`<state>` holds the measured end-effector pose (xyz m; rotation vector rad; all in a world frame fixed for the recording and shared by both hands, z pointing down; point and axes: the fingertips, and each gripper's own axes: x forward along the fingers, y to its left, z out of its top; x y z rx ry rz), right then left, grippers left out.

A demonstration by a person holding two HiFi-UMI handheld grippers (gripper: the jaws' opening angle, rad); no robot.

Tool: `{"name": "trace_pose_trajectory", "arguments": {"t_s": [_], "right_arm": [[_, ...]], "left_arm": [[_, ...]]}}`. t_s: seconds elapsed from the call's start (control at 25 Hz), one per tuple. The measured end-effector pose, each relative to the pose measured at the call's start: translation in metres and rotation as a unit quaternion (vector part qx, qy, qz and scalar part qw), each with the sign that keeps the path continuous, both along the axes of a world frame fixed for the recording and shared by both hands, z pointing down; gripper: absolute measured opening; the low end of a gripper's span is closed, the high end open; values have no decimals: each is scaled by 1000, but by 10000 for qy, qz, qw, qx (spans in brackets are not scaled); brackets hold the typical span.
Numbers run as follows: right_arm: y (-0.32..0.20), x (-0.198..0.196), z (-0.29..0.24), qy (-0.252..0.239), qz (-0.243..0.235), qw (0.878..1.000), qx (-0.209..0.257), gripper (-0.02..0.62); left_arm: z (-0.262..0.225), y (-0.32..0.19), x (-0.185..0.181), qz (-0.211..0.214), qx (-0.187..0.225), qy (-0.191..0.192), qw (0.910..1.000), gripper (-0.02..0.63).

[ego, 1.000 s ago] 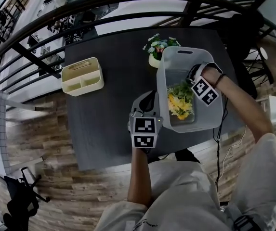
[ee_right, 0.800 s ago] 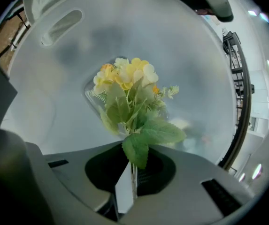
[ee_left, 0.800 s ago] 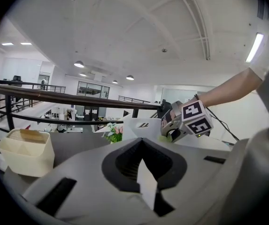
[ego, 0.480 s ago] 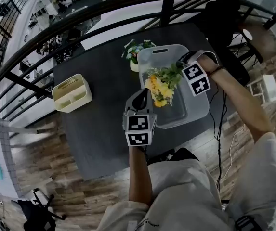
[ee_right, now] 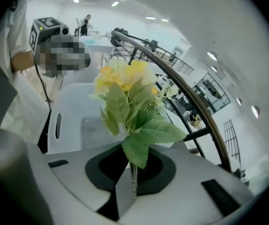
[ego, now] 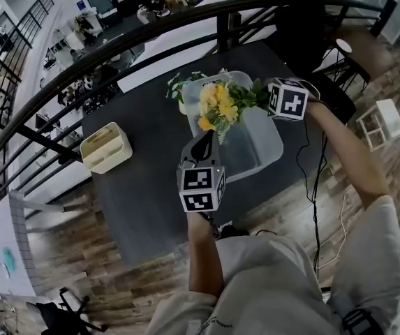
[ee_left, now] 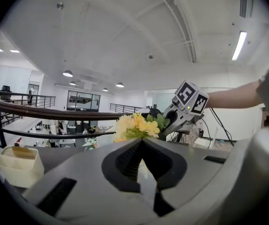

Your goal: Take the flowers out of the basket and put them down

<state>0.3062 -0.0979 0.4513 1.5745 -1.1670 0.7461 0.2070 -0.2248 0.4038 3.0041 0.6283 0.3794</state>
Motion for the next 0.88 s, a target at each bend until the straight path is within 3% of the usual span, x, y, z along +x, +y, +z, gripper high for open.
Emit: {"name": "trace_pose_trajectory", "arguments": {"t_s": [0.16, 0.32, 0.56, 0.76, 0.88], "right_arm": [[19, -26, -7, -446, 894, 9898, 1019, 60], [24, -51, -5, -908, 1600, 9631, 1962, 58], [8, -96, -15, -1796, 2413, 8956, 3278, 58], [-14, -132, -24, -2617, 2809, 8173, 4297, 58], [-27, -153, -23, -2867, 2826, 7853, 4703, 58]], "left_arm": [[-10, 26, -29, 250, 151, 57, 9996, 21], [-6, 33, -56, 253, 270, -22, 9993, 21], [-6, 27, -102, 204, 373, -2, 9991, 21], [-5, 3, -135, -117, 411, 18, 9991, 21], [-3, -8, -151, -268, 449, 61, 9986, 21]]}}
